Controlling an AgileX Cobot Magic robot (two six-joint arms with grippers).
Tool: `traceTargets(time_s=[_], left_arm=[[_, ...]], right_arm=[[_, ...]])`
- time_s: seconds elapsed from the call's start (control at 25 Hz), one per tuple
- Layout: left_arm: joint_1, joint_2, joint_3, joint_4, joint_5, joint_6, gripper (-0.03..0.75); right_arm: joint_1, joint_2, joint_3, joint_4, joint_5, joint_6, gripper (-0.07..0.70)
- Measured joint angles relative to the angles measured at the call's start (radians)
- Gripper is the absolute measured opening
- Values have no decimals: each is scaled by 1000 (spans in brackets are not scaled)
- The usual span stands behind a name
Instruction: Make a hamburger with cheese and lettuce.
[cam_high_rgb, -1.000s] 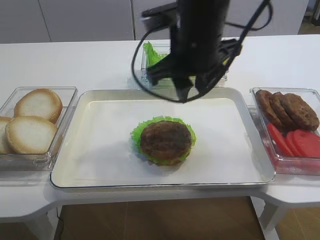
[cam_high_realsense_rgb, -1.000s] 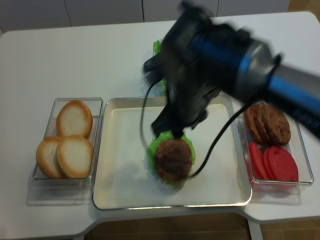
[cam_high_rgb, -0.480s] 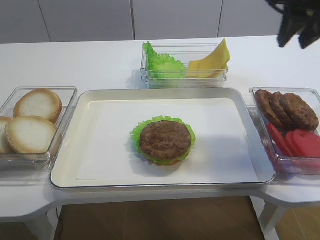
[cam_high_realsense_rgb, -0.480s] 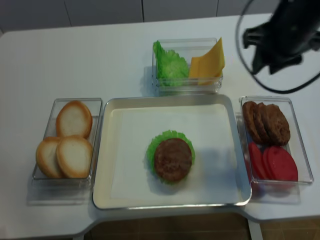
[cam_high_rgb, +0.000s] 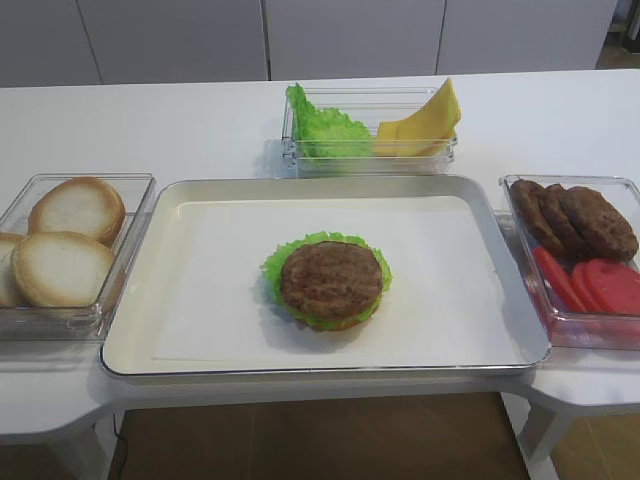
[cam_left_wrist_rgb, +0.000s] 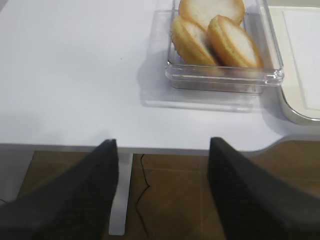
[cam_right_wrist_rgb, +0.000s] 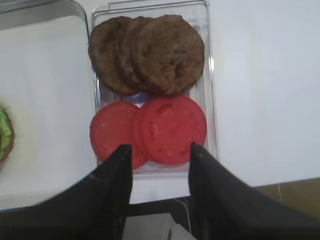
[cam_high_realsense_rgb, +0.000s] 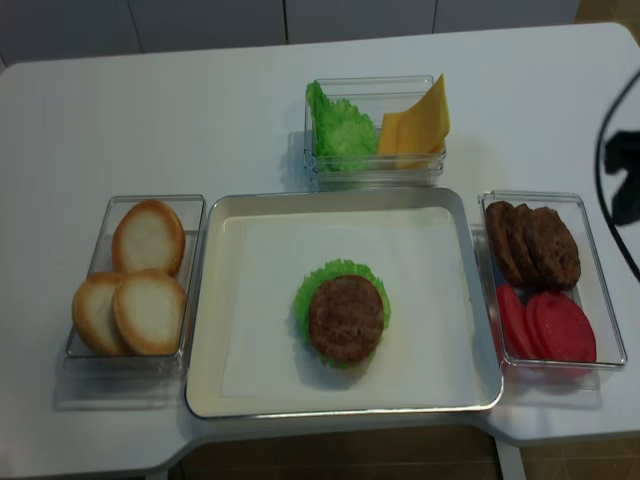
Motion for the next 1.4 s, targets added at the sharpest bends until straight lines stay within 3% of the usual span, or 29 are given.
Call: traceTargets(time_s=[0.36,0.8,1.16,1.4], left_arm=[[0,0,0,0,0,0,427],[0,0,0,0,0,0,427],[0,0,0,0,0,0,427],[0,0,0,0,0,0,427]], right_arm=[[-1,-428,250,-66,-36,0,272],[16,-803,530,-47,-17,-21,271],[16,-1116,566,-42,30,-47,271],[17,-1193,566,-42,85,-56,272]])
